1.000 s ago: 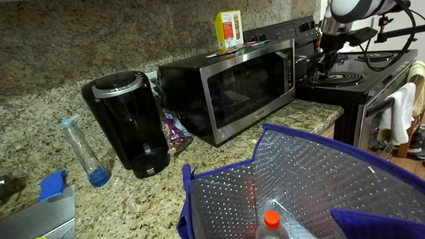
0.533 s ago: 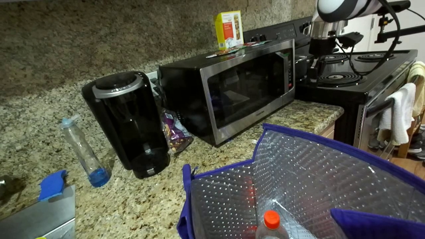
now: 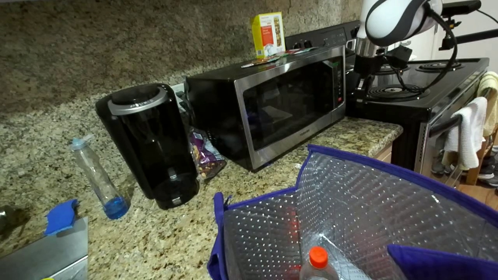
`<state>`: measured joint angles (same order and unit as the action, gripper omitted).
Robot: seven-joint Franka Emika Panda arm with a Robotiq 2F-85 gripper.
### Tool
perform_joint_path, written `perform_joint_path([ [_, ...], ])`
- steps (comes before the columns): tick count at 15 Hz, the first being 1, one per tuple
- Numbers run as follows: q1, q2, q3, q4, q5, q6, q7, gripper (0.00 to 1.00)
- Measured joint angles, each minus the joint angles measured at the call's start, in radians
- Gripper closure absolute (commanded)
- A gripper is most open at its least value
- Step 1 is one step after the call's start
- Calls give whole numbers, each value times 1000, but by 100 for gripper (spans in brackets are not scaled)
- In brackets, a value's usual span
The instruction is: Push a button on the microwave
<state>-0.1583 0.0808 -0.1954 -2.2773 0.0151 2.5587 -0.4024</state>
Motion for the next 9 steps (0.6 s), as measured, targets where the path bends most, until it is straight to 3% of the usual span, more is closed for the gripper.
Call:
perform_joint_path([
  [3,-6,25,8,-3,37,88,-67,94],
  [9,-54,63,67,-21,220,258,-287,94],
])
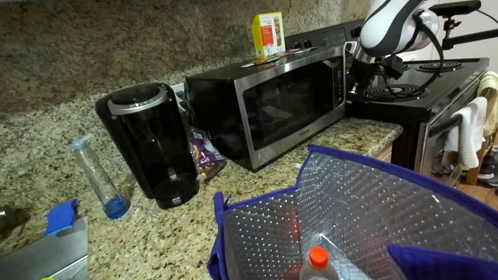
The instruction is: Push a button on the microwave
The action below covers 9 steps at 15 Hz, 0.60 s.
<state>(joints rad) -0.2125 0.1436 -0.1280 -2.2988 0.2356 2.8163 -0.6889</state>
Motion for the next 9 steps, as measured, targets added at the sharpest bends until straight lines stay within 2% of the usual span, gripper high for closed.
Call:
perform_joint_path([
  [4,-53,10,55,-10,241,70,-269,94],
  [9,-127,0,143,-8,607,57,-633,94],
])
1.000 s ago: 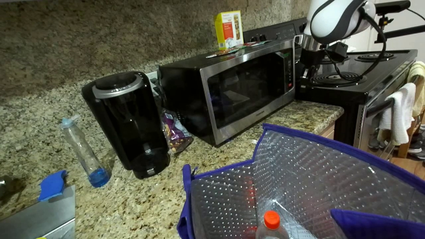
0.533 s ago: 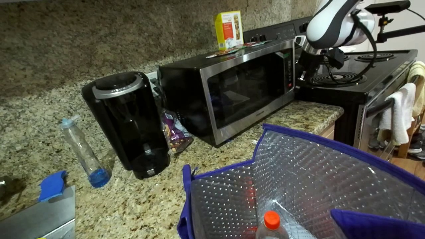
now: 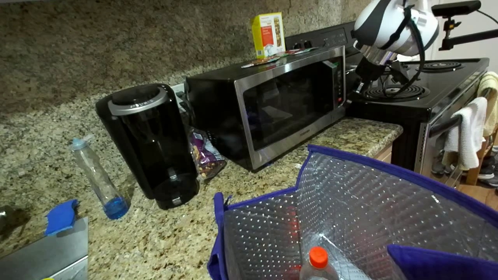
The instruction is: Push a button on the microwave
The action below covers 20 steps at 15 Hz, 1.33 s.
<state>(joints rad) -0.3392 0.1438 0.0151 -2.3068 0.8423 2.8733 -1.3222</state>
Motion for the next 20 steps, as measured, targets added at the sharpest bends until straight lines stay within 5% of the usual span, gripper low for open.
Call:
perform_joint_path([
  [5,-15,-30,23,0,252,-63,-275,95],
  [13,-9,-29,30,1,407,-75,-499,95],
  [20,63,-22,118,36,752,259,-776,95],
])
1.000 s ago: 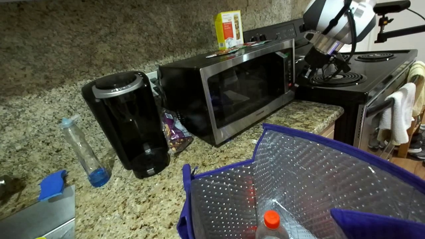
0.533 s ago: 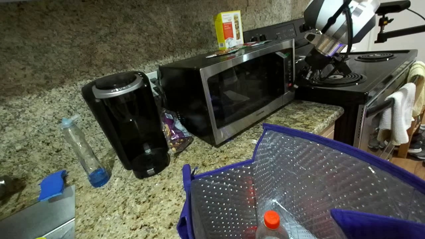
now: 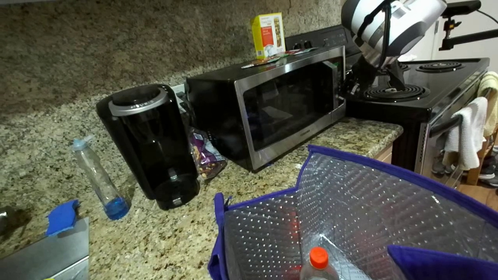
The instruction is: Push a button on the microwave
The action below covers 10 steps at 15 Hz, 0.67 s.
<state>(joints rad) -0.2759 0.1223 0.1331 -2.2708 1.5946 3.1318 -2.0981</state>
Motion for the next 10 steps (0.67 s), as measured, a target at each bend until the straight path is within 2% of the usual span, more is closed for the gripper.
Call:
perform_joint_path([
  [2,10,1,1,30,42,72,-25,95],
  [6,11,38,-14,56,50,240,-10,95],
  [10,5,145,-33,55,67,282,-5,95],
])
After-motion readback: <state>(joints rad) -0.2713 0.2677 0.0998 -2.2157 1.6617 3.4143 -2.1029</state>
